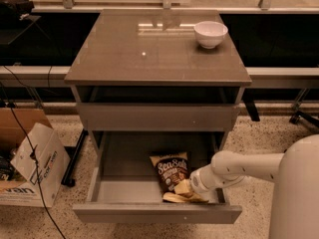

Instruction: Pick brown chip bag from middle drawer and place on counter

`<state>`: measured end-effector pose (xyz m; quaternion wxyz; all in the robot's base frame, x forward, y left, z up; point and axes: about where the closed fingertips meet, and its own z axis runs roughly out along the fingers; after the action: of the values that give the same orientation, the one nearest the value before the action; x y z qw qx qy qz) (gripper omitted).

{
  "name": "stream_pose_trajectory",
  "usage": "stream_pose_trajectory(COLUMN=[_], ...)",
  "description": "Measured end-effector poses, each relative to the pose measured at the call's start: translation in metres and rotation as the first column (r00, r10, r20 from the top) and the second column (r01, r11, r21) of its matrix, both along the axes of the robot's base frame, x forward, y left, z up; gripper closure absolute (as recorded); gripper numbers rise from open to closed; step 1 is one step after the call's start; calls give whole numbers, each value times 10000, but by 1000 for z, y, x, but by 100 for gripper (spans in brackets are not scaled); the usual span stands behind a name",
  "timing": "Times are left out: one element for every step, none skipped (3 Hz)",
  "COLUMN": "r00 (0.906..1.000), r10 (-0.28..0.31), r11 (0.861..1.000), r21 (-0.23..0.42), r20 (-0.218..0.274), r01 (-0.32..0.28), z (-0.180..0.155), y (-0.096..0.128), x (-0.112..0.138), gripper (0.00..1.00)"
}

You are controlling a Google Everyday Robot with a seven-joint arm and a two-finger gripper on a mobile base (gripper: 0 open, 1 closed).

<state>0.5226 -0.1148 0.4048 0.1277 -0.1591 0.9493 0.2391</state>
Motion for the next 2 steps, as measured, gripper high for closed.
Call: stream_pose_trajectory(r00=[10000, 9998], r10=[-48, -9], r11=[10000, 9957], r21=[8, 930], r20=[86, 194], r01=[48, -9], z=[8, 22], y=[4, 15], x=[2, 5], gripper=[89, 100])
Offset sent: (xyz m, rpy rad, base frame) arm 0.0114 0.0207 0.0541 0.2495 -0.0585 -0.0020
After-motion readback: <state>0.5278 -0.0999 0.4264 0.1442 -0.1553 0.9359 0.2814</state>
